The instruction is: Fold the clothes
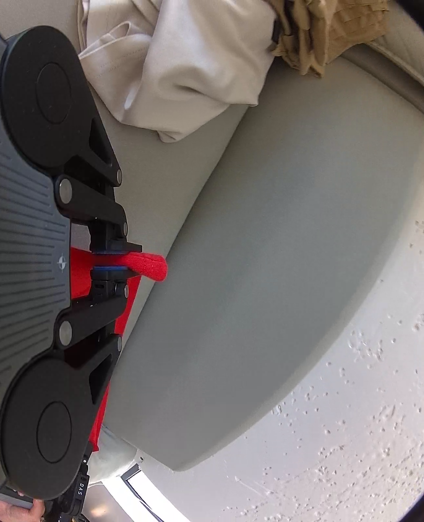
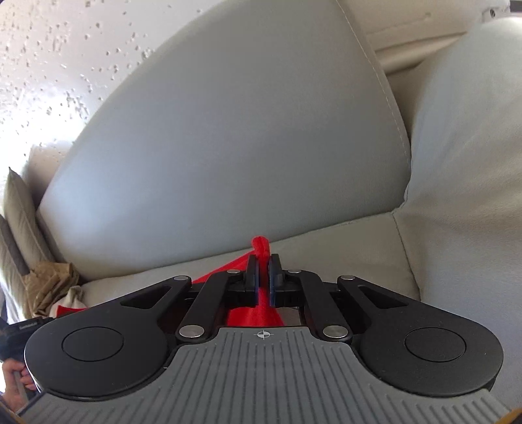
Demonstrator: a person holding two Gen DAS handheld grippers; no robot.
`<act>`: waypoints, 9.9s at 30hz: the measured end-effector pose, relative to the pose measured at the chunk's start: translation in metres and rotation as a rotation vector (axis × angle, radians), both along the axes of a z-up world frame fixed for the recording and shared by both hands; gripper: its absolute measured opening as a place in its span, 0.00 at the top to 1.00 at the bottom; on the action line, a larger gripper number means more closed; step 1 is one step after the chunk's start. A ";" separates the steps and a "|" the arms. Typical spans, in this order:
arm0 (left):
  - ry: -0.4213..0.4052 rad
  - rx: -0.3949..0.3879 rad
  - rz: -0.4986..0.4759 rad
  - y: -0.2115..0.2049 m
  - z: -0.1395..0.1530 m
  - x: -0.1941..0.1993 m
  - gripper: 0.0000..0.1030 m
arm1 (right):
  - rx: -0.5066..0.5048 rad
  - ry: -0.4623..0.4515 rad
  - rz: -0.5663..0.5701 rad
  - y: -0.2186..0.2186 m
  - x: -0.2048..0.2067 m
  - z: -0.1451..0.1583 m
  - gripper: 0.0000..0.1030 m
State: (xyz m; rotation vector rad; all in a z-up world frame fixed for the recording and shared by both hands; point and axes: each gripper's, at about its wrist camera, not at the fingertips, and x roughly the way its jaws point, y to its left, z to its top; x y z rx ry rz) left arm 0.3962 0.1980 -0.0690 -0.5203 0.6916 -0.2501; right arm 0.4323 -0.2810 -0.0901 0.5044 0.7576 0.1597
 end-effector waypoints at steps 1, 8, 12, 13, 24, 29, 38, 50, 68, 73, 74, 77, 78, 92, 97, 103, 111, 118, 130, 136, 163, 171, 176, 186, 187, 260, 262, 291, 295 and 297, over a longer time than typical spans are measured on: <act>-0.012 -0.001 0.003 0.001 0.010 -0.011 0.97 | -0.001 -0.001 -0.006 0.002 -0.009 0.012 0.95; -0.093 -0.080 -0.048 0.019 0.057 -0.126 0.97 | 0.049 0.007 -0.028 -0.004 -0.112 0.088 0.95; -0.186 -0.158 -0.078 0.006 0.063 -0.187 0.97 | 0.141 -0.007 -0.064 -0.020 -0.194 0.115 0.95; -0.170 -0.149 -0.068 0.005 0.059 -0.201 0.97 | 0.150 -0.006 -0.074 -0.023 -0.212 0.116 0.95; 0.109 0.076 0.065 -0.032 -0.006 -0.304 0.97 | 0.279 0.150 -0.191 -0.056 -0.352 0.029 0.95; 0.081 0.095 0.066 -0.030 -0.002 -0.329 0.97 | 0.306 0.162 -0.231 -0.063 -0.395 0.003 0.95; 0.202 0.256 0.018 -0.040 -0.012 -0.339 0.87 | 0.223 0.233 -0.161 -0.050 -0.413 -0.009 0.94; 0.052 0.256 0.092 -0.030 0.030 -0.399 0.69 | 0.135 0.118 -0.258 -0.068 -0.463 0.033 0.62; 0.231 0.431 -0.329 -0.083 0.012 -0.368 0.76 | 0.098 0.458 0.203 0.007 -0.374 -0.014 0.51; 0.128 0.218 -0.056 -0.025 0.036 -0.415 0.66 | 0.077 0.289 0.131 -0.029 -0.430 0.019 0.46; 0.134 0.161 0.010 -0.017 0.033 -0.418 0.66 | 0.085 0.247 0.092 -0.036 -0.438 0.023 0.46; 0.138 0.061 0.120 -0.014 0.023 -0.418 0.66 | 0.152 0.174 -0.017 -0.053 -0.450 0.021 0.48; 0.131 0.060 0.104 -0.022 0.021 -0.414 0.66 | 0.178 0.164 -0.036 -0.054 -0.451 0.018 0.49; 0.167 0.268 -0.422 -0.149 -0.020 -0.341 0.74 | 0.230 0.350 0.145 0.018 -0.368 -0.035 0.59; 0.045 0.238 -0.450 -0.113 0.021 -0.404 0.74 | 0.190 0.382 0.267 0.008 -0.409 -0.013 0.52; 0.014 0.098 -0.131 -0.058 0.027 -0.410 0.74 | 0.128 0.224 0.135 -0.035 -0.451 0.009 0.48; -0.122 0.607 -0.414 -0.171 0.002 -0.386 0.62 | 0.041 0.114 0.314 0.040 -0.411 0.001 0.48; -0.141 0.773 -0.451 -0.183 -0.012 -0.375 0.66 | -0.223 0.078 0.433 0.088 -0.407 -0.008 0.58; -0.164 0.719 -0.433 -0.159 0.001 -0.390 1.00 | -0.393 -0.013 0.458 0.100 -0.423 -0.001 0.95; -0.136 0.805 -0.509 -0.159 -0.006 -0.425 0.97 | -0.476 -0.007 0.502 0.096 -0.449 0.005 0.95; 0.306 0.022 0.148 -0.011 -0.034 -0.387 0.71 | 0.387 0.071 -0.018 -0.057 -0.455 -0.041 0.56; 0.254 0.029 0.118 -0.012 -0.037 -0.387 0.73 | 0.305 0.099 -0.126 -0.071 -0.453 -0.047 0.61; 0.265 0.050 0.112 -0.014 -0.040 -0.384 0.78 | 0.266 0.162 -0.082 -0.062 -0.442 -0.056 0.61; 0.268 0.063 0.116 -0.008 -0.015 -0.387 0.98 | 0.027 0.077 -0.036 -0.032 -0.445 -0.029 0.91; 0.262 0.035 0.118 -0.004 -0.008 -0.385 0.98 | 0.016 0.067 -0.033 -0.031 -0.445 -0.023 0.91; 0.308 0.043 -0.053 -0.103 -0.007 -0.387 0.75 | 0.123 0.176 0.314 0.063 -0.435 0.004 0.64; 0.334 0.018 -0.022 -0.104 -0.021 -0.393 0.75 | 0.096 0.183 0.370 0.082 -0.438 -0.002 0.64; 0.390 -0.585 0.260 -0.080 -0.088 -0.378 0.57 | 0.226 0.133 0.314 0.100 -0.434 -0.026 0.65; 0.414 -0.583 0.253 -0.076 -0.073 -0.375 0.66 | 0.215 0.128 0.316 0.098 -0.435 -0.024 0.65; 0.393 -0.577 0.240 -0.074 -0.063 -0.372 0.70 | 0.229 0.131 0.343 0.100 -0.433 -0.022 0.65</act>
